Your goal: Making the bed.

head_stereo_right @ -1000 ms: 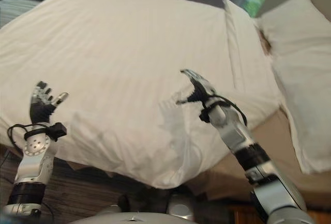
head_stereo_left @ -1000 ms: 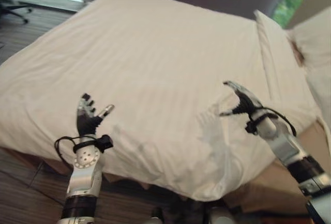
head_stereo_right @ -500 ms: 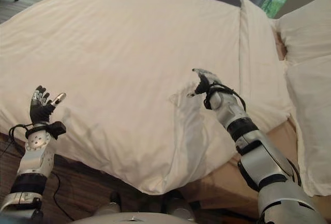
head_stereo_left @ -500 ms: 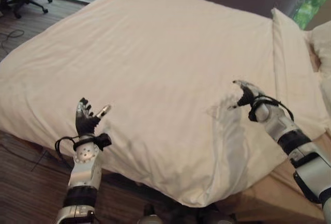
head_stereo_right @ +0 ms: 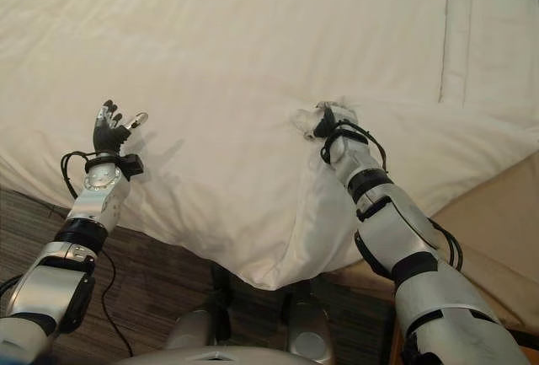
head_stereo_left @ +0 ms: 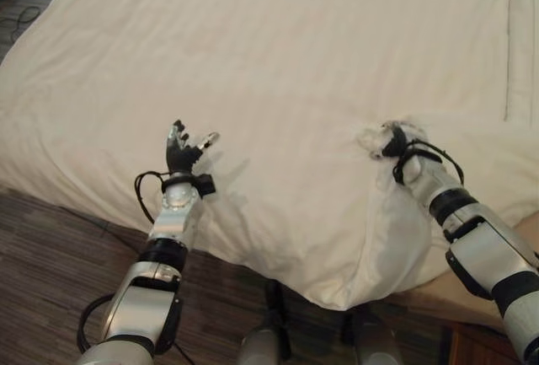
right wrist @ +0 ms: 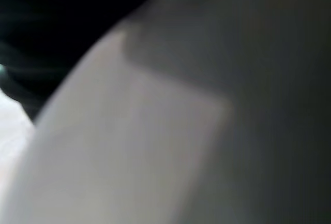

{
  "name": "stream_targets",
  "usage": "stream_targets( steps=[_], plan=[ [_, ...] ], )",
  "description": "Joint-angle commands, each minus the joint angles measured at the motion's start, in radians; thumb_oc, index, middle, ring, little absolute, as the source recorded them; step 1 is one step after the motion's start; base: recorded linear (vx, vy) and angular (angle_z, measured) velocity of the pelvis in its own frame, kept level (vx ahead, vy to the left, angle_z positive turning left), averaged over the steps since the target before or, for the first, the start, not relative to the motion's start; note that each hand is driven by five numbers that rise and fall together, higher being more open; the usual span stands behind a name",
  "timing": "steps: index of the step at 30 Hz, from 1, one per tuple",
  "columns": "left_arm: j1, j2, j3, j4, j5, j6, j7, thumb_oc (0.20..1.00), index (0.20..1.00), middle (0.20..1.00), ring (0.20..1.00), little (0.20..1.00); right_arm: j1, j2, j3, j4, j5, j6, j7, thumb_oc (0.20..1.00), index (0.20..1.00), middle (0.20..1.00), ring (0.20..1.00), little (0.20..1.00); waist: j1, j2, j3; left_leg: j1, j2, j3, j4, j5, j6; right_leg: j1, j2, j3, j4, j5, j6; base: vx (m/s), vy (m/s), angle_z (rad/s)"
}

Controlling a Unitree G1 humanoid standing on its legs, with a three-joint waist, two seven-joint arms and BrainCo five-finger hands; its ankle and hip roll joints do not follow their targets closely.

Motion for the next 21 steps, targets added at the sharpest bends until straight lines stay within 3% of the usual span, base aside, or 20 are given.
stream_targets(
  steps=[1, 4, 11, 15, 21],
  plan=[
    [-0.037, 0.049, -0.032, -0.016, -0.008, -0.055, 0.017, 1.000, 1.000, 1.000, 1.000, 1.000, -0.061, -0.020, 0.013, 0.025, 0.034, -0.003, 0.002, 0.200, 0.200, 0.200, 0.200, 0.200, 0.006, 0.010, 0.010, 0.022, 0.036, 0.082, 0.001, 0.023, -0.062, 0.068, -0.112, 0.062, 0.016, -0.096, 0.129, 0.00, 0.000, 0.00],
    [0.071, 0.061, 0.008, -0.107, 0.023, -0.043, 0.002, 1.000, 1.000, 1.000, 1.000, 1.000, 0.017, -0.074, -0.005, -0.166, 0.013, -0.014, 0.014, 0.200, 0.200, 0.200, 0.200, 0.200, -0.016, -0.025, -0.010, 0.110, 0.029, 0.103, 0.001, -0.013, -0.051, 0.135, -0.112, 0.074, 0.016, -0.101, 0.133, 0.05, 0.022, 0.01],
    [0.267, 0.070, 0.099, -0.233, 0.067, -0.002, -0.035, 1.000, 1.000, 1.000, 1.000, 1.000, 0.197, -0.172, -0.116, -0.425, -0.034, -0.016, 0.042, 0.200, 0.200, 0.200, 0.200, 0.200, -0.043, -0.072, -0.062, 0.221, 0.024, 0.144, 0.001, -0.052, -0.036, 0.205, -0.110, 0.096, 0.016, -0.095, 0.137, 0.04, 0.061, -0.26],
    [0.398, 0.062, 0.153, -0.295, 0.092, 0.027, -0.077, 1.000, 1.000, 1.000, 1.000, 1.000, 0.355, -0.207, -0.210, -0.546, -0.068, -0.017, 0.063, 0.200, 0.200, 0.200, 0.200, 0.200, -0.061, -0.089, -0.078, 0.268, 0.026, 0.171, 0.001, -0.066, -0.028, 0.231, -0.103, 0.113, 0.016, -0.091, 0.138, -0.02, 0.059, -0.16],
    [0.484, 0.044, 0.179, -0.320, 0.136, 0.043, -0.109, 1.000, 1.000, 1.000, 1.000, 1.000, 0.508, -0.220, -0.296, -0.586, -0.118, -0.021, 0.070, 0.200, 0.200, 0.200, 0.200, 0.200, -0.086, -0.080, -0.079, 0.304, 0.028, 0.208, 0.001, -0.069, -0.026, 0.237, -0.098, 0.131, 0.016, -0.090, 0.138, -0.03, 0.027, -0.33]
  ],
)
